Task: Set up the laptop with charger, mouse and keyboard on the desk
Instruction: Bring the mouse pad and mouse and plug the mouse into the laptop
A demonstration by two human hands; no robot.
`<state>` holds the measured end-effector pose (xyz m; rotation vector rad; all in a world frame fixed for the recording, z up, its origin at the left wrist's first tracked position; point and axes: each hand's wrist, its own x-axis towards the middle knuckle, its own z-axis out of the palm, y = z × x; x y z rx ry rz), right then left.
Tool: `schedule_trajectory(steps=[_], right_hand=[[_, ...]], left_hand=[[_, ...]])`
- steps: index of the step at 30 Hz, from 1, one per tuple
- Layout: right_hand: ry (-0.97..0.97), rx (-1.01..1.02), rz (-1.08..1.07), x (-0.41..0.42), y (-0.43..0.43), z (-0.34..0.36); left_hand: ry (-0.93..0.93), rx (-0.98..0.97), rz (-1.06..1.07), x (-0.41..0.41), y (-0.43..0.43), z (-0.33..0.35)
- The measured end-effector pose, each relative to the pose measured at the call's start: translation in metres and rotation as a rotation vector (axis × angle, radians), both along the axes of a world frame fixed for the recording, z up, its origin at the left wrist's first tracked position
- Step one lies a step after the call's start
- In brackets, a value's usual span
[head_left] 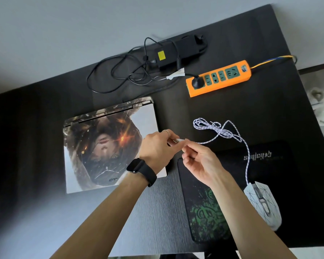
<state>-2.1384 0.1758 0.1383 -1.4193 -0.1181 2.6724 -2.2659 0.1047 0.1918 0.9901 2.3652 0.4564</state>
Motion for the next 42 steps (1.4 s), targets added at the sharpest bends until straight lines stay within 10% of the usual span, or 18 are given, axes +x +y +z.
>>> schedule_trajectory(steps=[8, 13, 32, 42], right_hand=[[0.066, -0.057, -0.017, -0.003, -0.007, -0.009], [-0.230, 0.362, 0.073, -0.020, -0.003, -0.013], [-0.343, 0.882, 0.388, -0.055, 0.003, -0.030], [-0.342, 0.836, 0.372, -0.054, -0.007, -0.028]], left_hand=[[0.143, -0.058, -0.133, -0.004, -0.005, -0.001], [0.406, -0.096, 0.079, -0.027, -0.049, -0.044], [0.356, -0.248, 0.197, -0.017, -0.061, -0.086], [0.383, -0.256, 0.180, -0.014, -0.060, -0.088]])
